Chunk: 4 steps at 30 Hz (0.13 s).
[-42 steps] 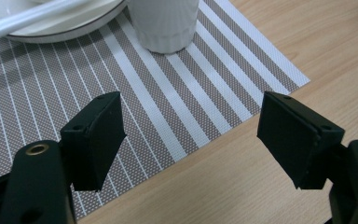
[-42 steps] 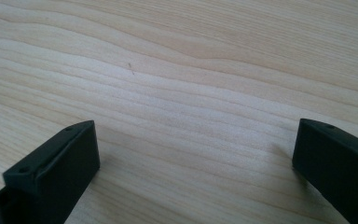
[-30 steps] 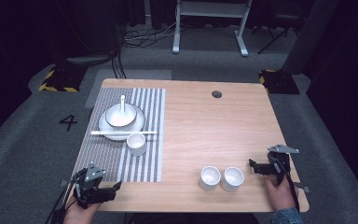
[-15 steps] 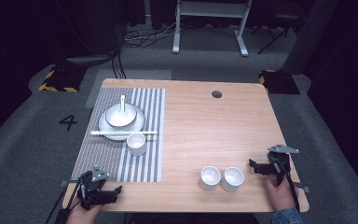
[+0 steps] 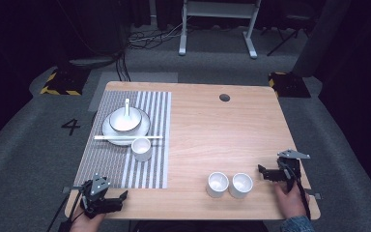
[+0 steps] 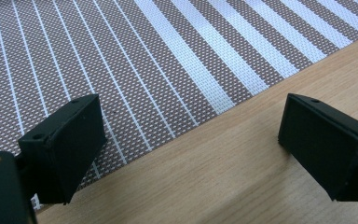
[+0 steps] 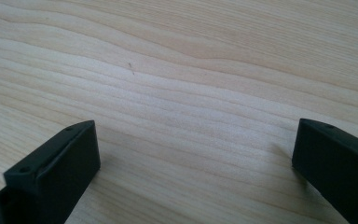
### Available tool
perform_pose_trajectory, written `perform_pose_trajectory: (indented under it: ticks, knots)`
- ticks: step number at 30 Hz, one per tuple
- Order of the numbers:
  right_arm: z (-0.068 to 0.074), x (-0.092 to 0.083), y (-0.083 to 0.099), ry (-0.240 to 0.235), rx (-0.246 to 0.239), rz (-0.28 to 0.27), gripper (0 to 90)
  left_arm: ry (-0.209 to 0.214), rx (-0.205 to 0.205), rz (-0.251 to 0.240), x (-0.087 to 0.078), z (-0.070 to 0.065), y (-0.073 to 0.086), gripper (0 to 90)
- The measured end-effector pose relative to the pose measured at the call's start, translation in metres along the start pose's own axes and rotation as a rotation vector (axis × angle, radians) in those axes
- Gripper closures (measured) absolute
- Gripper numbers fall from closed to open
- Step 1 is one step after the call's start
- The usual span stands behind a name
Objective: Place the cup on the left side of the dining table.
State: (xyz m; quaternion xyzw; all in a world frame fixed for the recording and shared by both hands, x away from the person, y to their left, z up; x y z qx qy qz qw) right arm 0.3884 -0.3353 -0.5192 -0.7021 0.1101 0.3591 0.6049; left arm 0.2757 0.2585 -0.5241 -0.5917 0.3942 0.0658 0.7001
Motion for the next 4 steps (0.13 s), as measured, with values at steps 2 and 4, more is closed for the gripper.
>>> perform_pose_trajectory:
  ticks: [2, 4]
  knots:
    - [0.0000, 0.0000, 0.0000, 0.000, 0.000, 0.000, 0.7, 0.000, 0.000, -0.001, 0.0000, 0.0000, 0.0001, 7.1]
    - [0.0000, 0.0000, 0.0000, 0.000, 0.000, 0.000, 0.7, 0.000, -0.001, -0.002, 0.0000, -0.0001, 0.0002, 7.1]
Point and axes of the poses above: each handheld gripper's, and its own axes: x roughly forward along the jaws, y roughly out of its underside, z roughly to its left, the point moved 2 cm from there along x, roughly forward along the jaws, and after that the axes turned 5 degrees about -z, right-handed, at the moved point
